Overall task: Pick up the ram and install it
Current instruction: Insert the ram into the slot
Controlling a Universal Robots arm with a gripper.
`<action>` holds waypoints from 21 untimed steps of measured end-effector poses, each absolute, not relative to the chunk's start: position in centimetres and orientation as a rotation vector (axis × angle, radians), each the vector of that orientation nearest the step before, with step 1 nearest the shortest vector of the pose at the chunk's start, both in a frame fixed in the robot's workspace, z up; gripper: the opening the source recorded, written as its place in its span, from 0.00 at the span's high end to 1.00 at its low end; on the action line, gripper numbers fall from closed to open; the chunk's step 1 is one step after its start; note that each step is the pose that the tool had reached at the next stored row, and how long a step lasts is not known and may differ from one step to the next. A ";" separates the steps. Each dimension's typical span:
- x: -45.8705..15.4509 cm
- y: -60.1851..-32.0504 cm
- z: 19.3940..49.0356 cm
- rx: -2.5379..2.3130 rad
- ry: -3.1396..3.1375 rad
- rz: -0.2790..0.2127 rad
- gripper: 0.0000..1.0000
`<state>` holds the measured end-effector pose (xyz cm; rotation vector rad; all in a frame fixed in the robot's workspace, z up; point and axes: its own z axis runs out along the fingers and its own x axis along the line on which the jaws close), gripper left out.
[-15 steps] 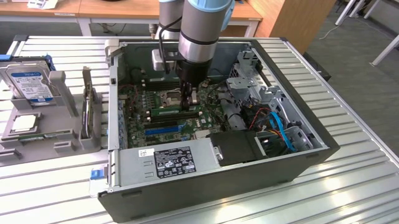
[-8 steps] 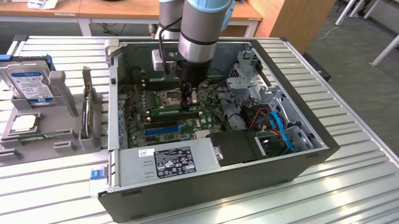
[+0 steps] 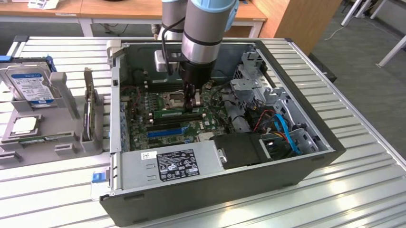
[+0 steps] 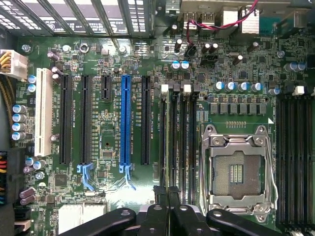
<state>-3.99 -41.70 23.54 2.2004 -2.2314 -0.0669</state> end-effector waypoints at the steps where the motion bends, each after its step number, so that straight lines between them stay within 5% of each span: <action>1: -4.0 -41.7 23.6 2.200 -2.231 -0.067 0.88; 21: -4.0 -41.7 24.1 2.201 -2.232 -0.068 0.88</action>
